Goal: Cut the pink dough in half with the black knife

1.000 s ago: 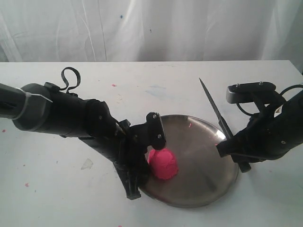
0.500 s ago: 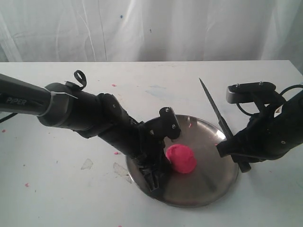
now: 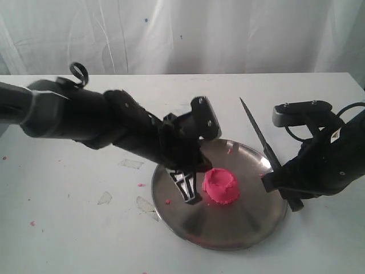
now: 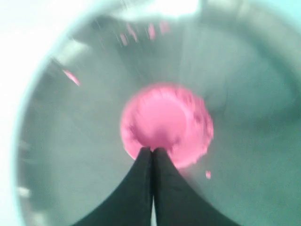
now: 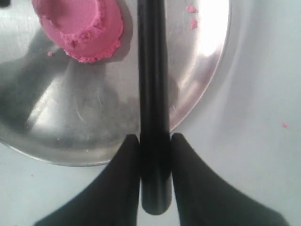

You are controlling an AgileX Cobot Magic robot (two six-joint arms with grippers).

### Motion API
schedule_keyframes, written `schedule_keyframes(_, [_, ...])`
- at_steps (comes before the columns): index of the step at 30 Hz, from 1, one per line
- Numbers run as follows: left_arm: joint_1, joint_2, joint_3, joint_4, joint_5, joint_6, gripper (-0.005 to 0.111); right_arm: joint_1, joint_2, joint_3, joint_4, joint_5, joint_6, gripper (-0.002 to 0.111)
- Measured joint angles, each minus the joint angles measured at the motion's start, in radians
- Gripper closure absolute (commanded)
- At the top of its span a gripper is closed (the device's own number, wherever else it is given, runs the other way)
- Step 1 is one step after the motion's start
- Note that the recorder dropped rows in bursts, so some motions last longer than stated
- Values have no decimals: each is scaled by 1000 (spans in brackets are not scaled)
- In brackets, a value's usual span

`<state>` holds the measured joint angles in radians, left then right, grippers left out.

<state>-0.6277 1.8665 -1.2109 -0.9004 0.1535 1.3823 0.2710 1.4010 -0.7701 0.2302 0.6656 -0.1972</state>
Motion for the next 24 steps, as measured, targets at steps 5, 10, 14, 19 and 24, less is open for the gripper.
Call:
schedule_keyframes(5, [2,-161,0,0,109,-43,107,23,0,-7,-7,89,-24,108])
schedule_keyframes(10, [2,-220,0,-4,355,-72,107,73,0,-17,-27,146,-32,108])
schedule_keyframes(14, [2,-208,21,-24,398,-74,107,98,0,-17,-38,154,-36,108])
schedule_keyframes(19, [2,-157,59,-154,271,-32,107,125,44,-17,-39,172,-53,108])
schedule_keyframes(24, [2,-148,62,-450,208,246,107,147,98,-44,-45,206,-55,108])
